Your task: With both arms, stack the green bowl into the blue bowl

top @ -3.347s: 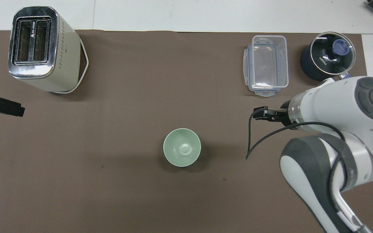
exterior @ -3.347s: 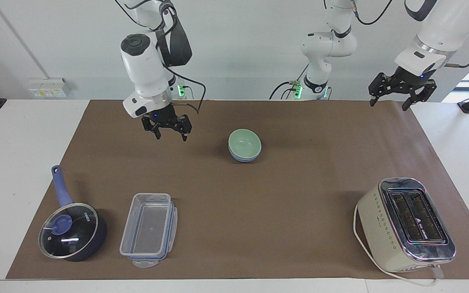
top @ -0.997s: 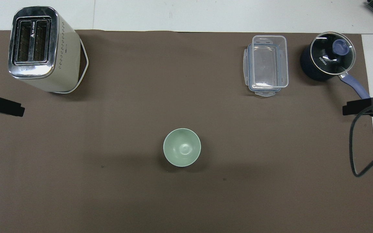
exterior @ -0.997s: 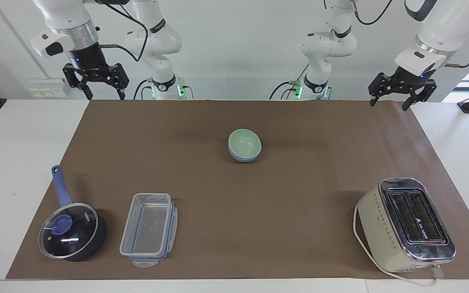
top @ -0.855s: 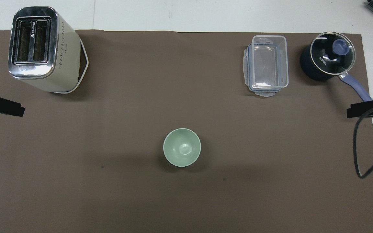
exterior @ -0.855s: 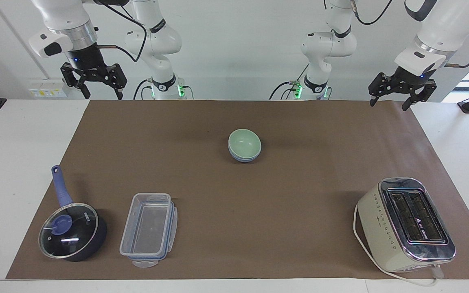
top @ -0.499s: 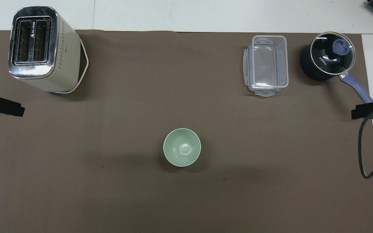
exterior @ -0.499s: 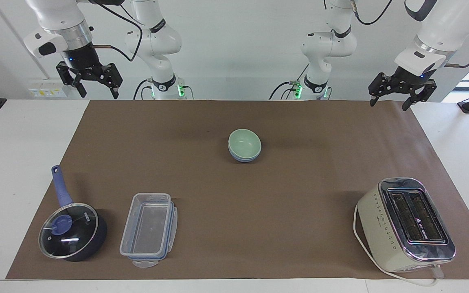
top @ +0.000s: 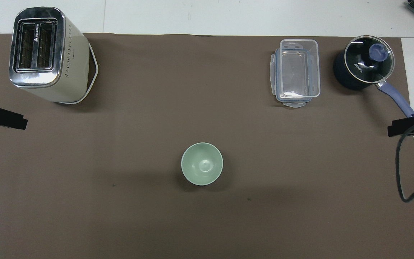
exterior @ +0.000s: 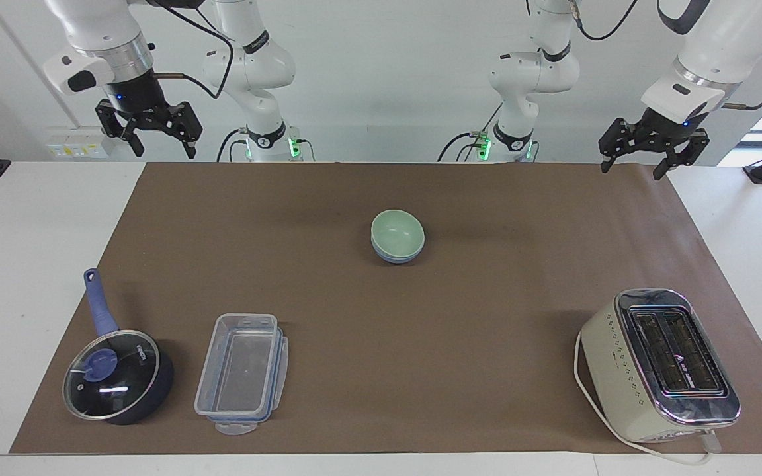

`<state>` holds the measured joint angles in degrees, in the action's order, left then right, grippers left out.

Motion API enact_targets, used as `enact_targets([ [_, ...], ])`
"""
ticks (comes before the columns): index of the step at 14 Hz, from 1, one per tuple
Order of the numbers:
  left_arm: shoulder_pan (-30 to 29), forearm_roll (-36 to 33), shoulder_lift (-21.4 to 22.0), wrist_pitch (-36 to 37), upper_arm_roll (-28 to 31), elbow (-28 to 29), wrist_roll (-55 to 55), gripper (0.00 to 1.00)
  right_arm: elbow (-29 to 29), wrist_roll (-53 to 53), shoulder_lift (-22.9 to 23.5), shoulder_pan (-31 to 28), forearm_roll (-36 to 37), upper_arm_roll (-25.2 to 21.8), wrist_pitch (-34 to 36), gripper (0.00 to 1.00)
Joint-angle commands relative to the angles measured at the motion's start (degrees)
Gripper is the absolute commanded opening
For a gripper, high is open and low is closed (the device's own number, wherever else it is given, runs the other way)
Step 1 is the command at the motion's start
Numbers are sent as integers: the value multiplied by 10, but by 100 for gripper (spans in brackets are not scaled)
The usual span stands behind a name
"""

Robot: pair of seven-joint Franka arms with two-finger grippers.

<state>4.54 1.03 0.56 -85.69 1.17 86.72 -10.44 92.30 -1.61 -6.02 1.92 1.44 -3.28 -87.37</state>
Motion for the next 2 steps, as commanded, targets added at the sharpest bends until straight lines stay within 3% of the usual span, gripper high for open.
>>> enact_targets([
  [1, -6, -11, 7, 1, -6, 4, 8, 100, 4, 6, -8, -3, -1, 3, 13, 100],
  [2, -6, -11, 7, 2, -6, 4, 9, 100, 4, 7, -8, -4, -1, 2, 12, 100],
])
